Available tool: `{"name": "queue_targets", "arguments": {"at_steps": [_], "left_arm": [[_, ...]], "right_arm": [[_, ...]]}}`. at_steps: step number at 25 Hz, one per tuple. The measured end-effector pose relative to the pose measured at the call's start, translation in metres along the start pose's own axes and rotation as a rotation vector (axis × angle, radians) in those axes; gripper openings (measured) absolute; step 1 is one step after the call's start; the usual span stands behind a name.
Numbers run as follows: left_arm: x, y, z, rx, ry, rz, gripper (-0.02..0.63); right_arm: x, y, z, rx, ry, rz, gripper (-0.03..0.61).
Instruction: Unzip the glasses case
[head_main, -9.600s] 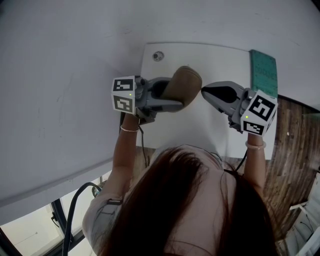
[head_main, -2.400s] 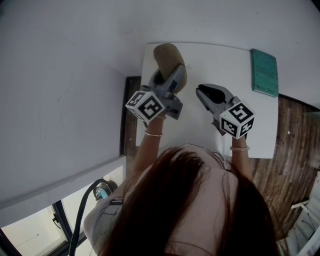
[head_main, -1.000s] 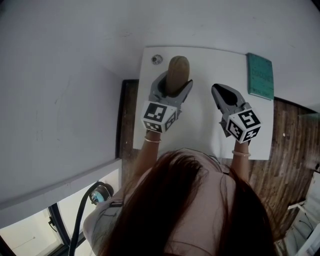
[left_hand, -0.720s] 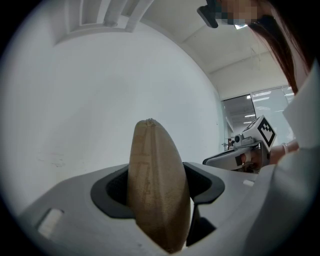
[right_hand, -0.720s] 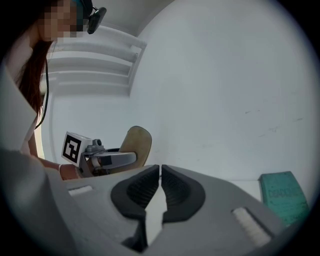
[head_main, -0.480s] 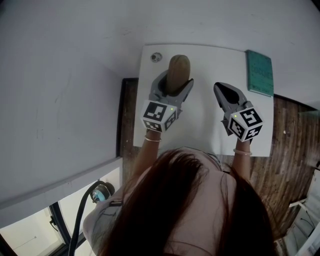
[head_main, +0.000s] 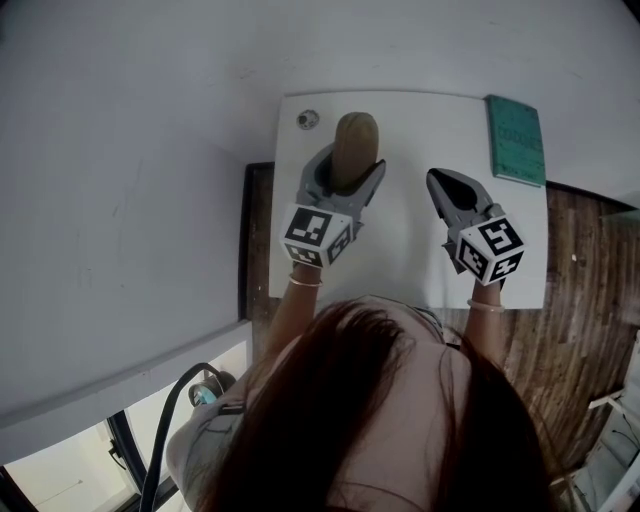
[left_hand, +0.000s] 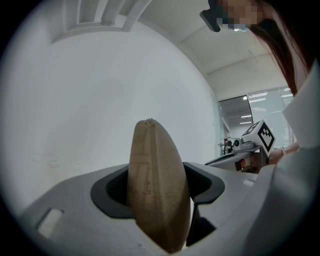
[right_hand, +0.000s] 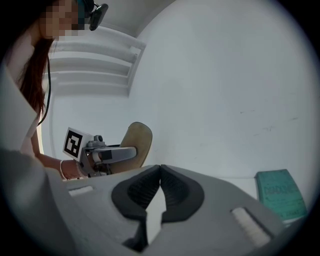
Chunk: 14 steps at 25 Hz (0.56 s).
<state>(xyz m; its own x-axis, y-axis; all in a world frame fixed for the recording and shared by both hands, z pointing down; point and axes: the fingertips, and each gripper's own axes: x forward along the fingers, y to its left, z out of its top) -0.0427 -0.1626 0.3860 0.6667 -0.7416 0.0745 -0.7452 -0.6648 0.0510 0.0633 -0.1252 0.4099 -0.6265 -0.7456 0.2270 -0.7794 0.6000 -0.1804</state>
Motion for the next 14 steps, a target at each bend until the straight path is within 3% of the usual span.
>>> {"name": "queue_targets", "arguments": {"at_steps": [14], "left_arm": [[0.008, -0.019, -0.004, 0.004, 0.018, -0.040, 0.299]], "right_arm": [[-0.011, 0.000, -0.005, 0.020, -0.024, -0.002, 0.003]]}}
